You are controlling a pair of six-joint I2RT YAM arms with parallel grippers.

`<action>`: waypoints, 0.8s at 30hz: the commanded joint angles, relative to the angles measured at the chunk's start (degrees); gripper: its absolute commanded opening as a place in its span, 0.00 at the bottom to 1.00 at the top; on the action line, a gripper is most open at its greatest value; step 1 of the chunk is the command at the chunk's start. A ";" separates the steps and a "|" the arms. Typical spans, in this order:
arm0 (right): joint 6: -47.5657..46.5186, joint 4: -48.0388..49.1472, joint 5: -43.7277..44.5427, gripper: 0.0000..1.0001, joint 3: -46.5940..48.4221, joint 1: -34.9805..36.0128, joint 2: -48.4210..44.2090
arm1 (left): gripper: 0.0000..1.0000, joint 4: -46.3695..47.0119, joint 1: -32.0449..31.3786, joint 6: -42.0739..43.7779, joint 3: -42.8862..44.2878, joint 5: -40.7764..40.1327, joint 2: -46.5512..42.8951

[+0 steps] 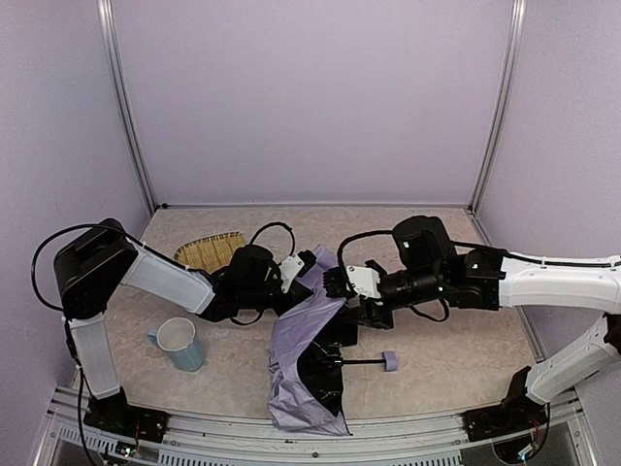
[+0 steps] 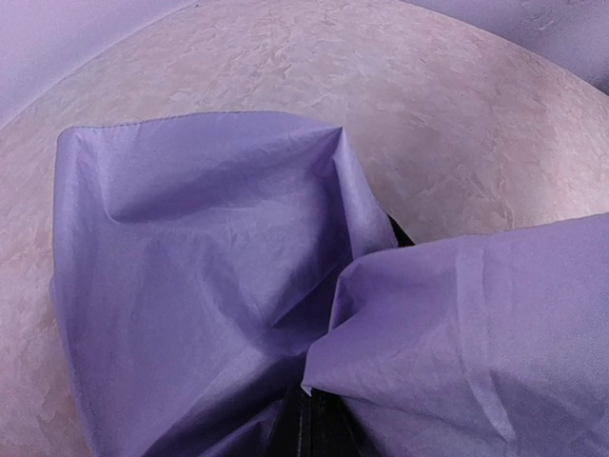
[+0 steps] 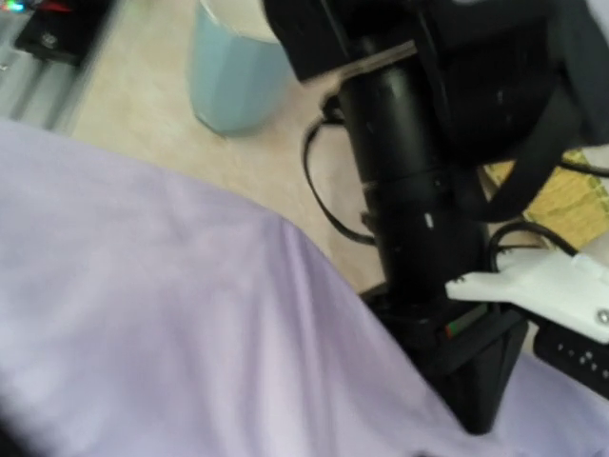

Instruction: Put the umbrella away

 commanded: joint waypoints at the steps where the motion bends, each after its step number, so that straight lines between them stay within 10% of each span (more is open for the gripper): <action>1: -1.05 2.07 5.86 0.14 5.51 0.22 4.65 | 0.00 -1.26 0.38 -0.24 0.95 0.40 0.26; 2: -1.05 2.72 6.87 0.00 5.77 -0.01 5.05 | 0.00 -1.45 0.38 -0.15 0.97 0.54 -0.05; 5: 1.89 8.43 4.02 0.00 3.45 -3.03 4.85 | 0.00 -1.78 0.46 0.32 0.75 1.43 -1.31; 14: 13.33 15.50 -19.30 0.00 3.95 -18.14 18.78 | 0.73 9.61 4.08 -0.13 -8.57 -3.57 -14.09; 24: 22.15 19.07 -30.11 0.00 11.70 -27.18 41.15 | 0.81 4.80 4.57 2.85 -14.06 -4.39 -25.72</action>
